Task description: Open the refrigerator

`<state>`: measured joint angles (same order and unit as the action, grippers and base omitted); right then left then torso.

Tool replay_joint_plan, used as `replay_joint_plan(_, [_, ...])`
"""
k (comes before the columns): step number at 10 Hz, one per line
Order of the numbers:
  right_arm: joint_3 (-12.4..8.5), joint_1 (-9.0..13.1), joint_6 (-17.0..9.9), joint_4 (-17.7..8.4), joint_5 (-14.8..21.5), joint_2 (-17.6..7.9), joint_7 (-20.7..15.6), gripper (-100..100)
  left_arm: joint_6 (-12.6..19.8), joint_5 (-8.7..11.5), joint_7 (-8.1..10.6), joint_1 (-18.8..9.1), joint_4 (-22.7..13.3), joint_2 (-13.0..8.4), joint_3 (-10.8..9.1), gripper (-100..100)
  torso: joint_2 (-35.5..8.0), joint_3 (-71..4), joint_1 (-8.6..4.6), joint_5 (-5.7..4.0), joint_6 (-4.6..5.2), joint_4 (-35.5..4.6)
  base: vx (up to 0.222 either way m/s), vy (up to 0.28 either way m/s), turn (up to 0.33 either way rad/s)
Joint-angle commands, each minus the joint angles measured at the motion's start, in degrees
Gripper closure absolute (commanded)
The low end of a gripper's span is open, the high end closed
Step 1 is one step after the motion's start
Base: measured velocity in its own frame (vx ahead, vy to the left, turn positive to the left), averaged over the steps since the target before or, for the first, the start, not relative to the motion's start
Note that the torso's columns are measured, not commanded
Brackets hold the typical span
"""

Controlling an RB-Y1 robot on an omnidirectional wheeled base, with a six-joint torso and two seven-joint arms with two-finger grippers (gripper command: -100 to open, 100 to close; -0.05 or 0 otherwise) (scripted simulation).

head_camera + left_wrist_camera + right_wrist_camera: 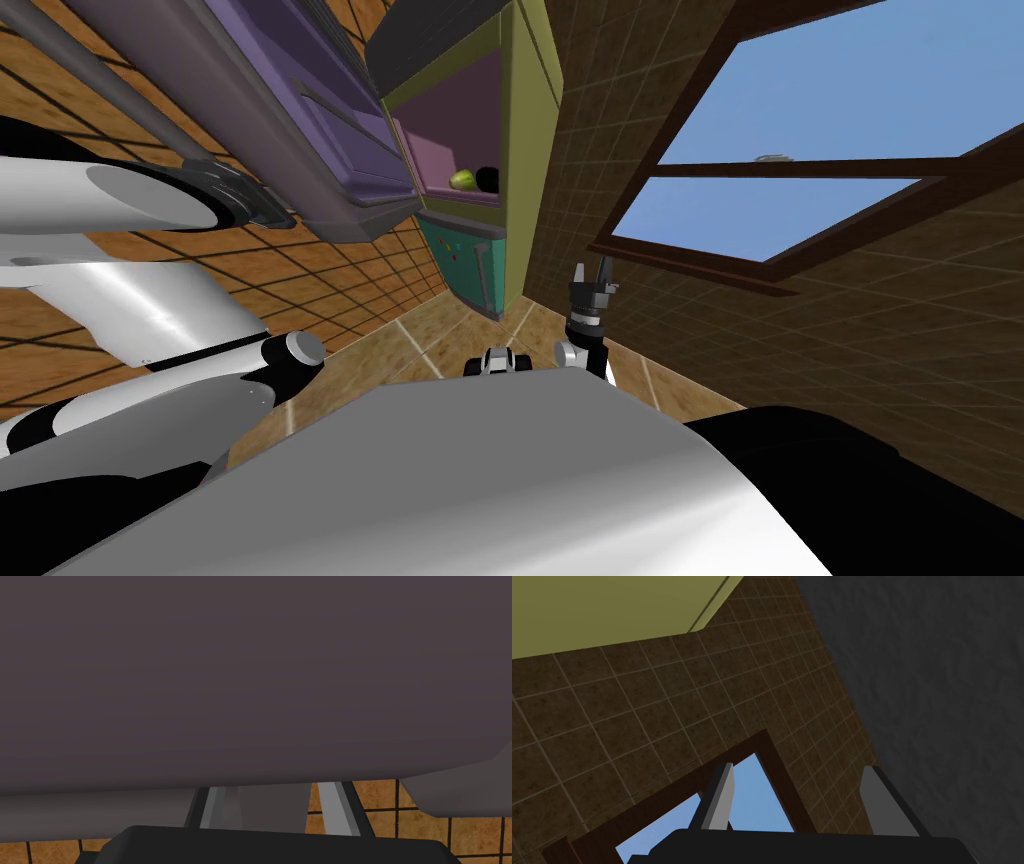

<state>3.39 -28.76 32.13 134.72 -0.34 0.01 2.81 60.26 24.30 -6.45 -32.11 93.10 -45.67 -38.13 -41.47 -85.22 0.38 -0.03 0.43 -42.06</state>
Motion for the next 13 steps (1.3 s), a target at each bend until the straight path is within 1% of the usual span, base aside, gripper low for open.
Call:
replay_joint_plan(1, [0.00,0.00,0.00,0.00,0.00,0.00,0.00,0,0.04,2.98,-1.17,-0.41,0.57,0.08,0.61,100,-0.04,0.04,-0.15,0.04,0.01,0.04,-0.129,0.373,-0.082])
replay_joint_plan(5, [0.00,0.00,0.00,0.00,0.00,0.00,0.00,0,1.14,7.43,-2.77,-0.40,2.28,0.52,1.47,100,0.05,0.01,-0.40,-0.05,0.04,0.06,-0.110,0.416,-0.071])
replay_joint_plan(6, [0.00,0.00,0.00,0.00,0.00,0.00,0.00,0,0.96,6.59,-2.53,-0.51,1.60,0.32,1.36,100,-0.04,0.08,-0.51,-0.07,0.02,0.05,-0.057,0.186,-0.024])
replay_joint_plan(7, [0.02,-0.01,0.00,0.00,0.00,0.03,0.00,0,1.31,7.83,-3.00,-0.64,2.31,0.39,1.38,100,-0.05,0.17,-1.06,-0.03,-0.21,0.16,-0.016,0.176,-0.002])
replay_joint_plan(8, [0.02,-0.01,0.00,0.01,0.00,0.02,0.00,0,1.69,8.92,-3.40,-0.58,2.81,0.64,1.47,100,-0.08,0.15,-0.76,-0.11,-0.11,0.08,-0.079,0.340,-0.054])
replay_joint_plan(9, [0.01,0.00,0.00,0.00,0.00,0.01,0.00,0,1.69,8.92,-3.40,-0.58,2.81,0.64,1.47,100,-0.25,0.18,-0.13,-0.07,0.06,-0.07,-0.080,0.291,-0.067])
replay_joint_plan(11, [0.01,-0.02,0.00,0.00,0.00,0.01,0.00,0,2.44,11.10,-4.20,-0.46,3.80,1.14,1.65,100,-0.13,0.17,-0.44,-0.07,-0.08,-0.03,0.027,0.306,-0.044])
replay_joint_plan(13, [0.00,-0.01,0.00,0.00,0.00,0.00,0.00,0,3.20,13.27,-4.99,-0.33,4.80,1.64,1.83,100,0.20,-0.16,-0.38,-0.17,0.28,0.05,-0.048,0.408,-0.070])
